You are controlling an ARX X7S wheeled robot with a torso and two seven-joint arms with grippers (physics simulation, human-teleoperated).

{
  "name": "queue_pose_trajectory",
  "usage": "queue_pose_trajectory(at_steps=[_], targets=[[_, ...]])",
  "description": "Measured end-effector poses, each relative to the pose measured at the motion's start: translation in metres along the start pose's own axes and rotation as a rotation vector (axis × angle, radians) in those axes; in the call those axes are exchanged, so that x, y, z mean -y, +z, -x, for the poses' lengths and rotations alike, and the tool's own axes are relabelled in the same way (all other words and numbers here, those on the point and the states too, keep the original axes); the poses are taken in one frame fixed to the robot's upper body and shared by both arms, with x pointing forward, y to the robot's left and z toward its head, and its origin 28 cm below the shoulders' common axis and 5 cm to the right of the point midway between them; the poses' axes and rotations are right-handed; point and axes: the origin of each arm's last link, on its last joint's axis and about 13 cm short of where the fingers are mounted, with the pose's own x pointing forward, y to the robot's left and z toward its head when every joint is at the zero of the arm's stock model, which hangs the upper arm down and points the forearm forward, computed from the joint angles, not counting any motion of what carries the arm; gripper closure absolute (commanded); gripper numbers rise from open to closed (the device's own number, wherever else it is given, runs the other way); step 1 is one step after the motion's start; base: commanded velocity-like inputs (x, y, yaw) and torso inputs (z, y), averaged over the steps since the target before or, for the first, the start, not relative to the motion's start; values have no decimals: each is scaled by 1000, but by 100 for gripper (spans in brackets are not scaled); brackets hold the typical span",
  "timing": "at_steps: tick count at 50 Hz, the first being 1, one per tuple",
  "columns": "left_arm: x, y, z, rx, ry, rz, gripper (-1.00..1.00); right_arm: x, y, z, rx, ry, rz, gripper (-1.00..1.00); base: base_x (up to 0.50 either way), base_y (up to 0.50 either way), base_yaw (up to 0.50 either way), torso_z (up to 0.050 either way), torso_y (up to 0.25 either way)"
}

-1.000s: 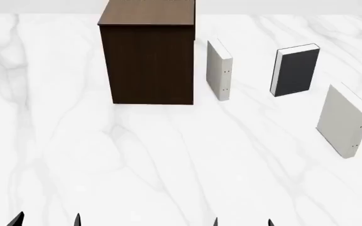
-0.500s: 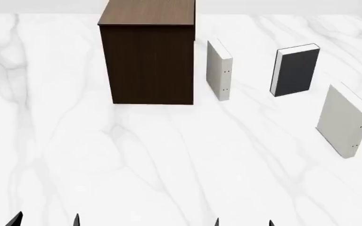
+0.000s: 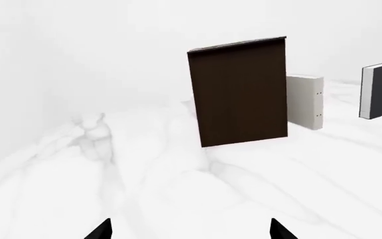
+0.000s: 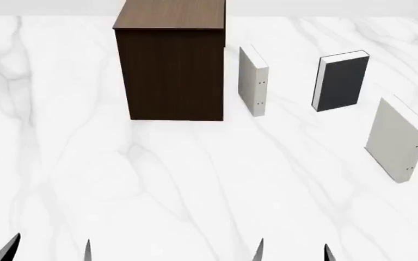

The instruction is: Pick up the book in the middle and place it on the cabinet shelf.

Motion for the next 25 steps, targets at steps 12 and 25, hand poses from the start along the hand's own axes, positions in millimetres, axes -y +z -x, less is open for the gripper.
queue_pose_trajectory(at_steps=[12,25], targets=[[-2,43,6,137,12,-19,-100,-6,49,2,145,7,-18,-100,0,0,0,0,0],[-6,83,18,260,26,-23,-100,-7,88,10,264,11,-13,-100,0,0,0,0,0]])
